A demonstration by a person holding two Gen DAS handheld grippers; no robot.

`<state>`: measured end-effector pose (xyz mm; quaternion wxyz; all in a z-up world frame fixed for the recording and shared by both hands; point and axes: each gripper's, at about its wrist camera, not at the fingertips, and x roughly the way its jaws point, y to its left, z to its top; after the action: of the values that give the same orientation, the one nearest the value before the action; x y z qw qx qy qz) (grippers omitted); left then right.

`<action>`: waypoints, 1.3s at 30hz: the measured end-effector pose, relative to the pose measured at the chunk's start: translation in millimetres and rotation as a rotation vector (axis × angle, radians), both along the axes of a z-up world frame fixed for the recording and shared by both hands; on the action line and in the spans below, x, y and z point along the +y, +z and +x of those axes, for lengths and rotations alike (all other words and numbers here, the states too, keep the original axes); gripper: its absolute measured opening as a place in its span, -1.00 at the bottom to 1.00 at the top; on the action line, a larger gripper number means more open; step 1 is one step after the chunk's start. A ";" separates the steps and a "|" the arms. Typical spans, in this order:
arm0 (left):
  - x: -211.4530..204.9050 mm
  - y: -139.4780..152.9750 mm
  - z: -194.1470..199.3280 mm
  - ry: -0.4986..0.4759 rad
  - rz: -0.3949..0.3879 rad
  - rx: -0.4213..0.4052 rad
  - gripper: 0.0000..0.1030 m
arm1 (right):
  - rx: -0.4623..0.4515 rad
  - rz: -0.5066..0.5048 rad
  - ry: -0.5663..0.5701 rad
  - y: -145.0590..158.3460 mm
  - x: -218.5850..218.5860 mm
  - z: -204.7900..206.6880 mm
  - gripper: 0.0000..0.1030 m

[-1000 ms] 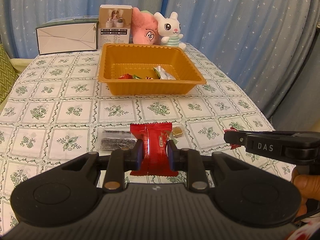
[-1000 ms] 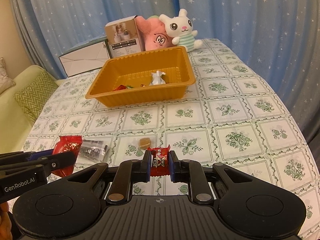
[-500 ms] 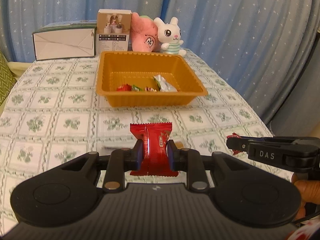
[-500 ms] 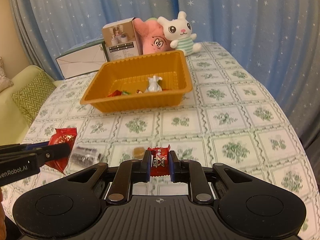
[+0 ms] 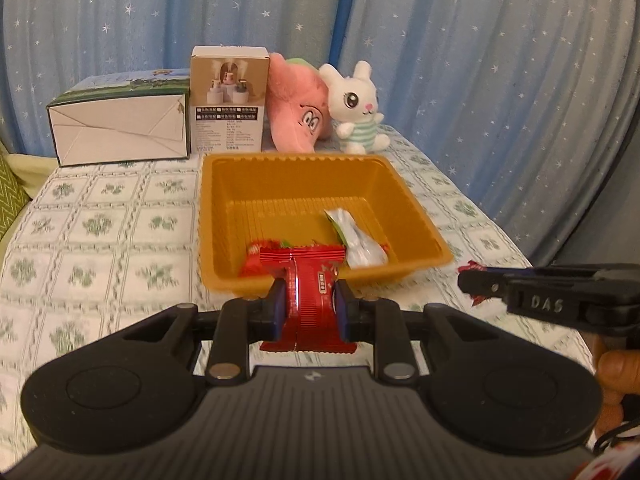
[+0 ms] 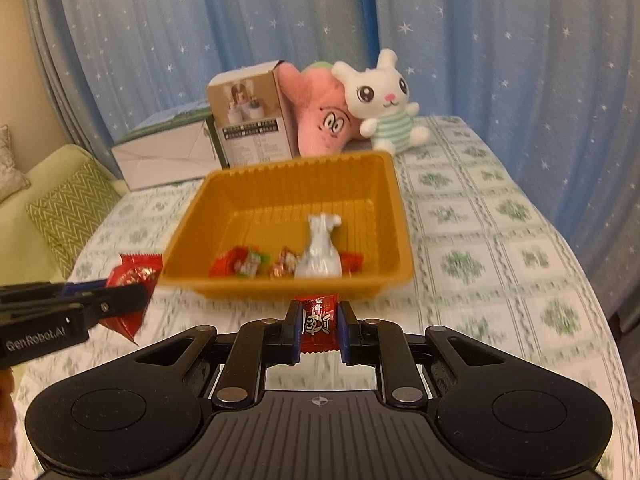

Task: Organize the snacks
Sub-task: 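Carry both red snacks over the orange tray with both tools, then open the left tool to drop the red packet into the tray while the right tool releases its candy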

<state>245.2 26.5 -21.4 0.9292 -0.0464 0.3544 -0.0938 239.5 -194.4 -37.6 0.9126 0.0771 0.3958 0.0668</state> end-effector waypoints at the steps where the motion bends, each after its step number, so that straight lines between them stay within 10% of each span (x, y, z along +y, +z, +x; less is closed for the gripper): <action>1: 1.8 0.0 6.3 0.003 0.000 0.000 -0.57 | -0.003 0.001 0.002 1.7 -0.2 8.2 -0.65; 22: 16.0 -25.2 110.0 0.012 0.013 0.053 -0.38 | 0.021 0.055 0.004 -8.9 11.3 102.8 -0.65; 39: 50.9 -23.3 66.5 0.104 -0.033 0.027 -0.06 | 0.046 0.138 0.048 -15.2 20.0 116.3 -0.64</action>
<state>311.7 77.4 -44.7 0.9271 -0.0815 0.3622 -0.0505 355.8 -174.5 -52.9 0.8939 0.1318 0.4130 0.1138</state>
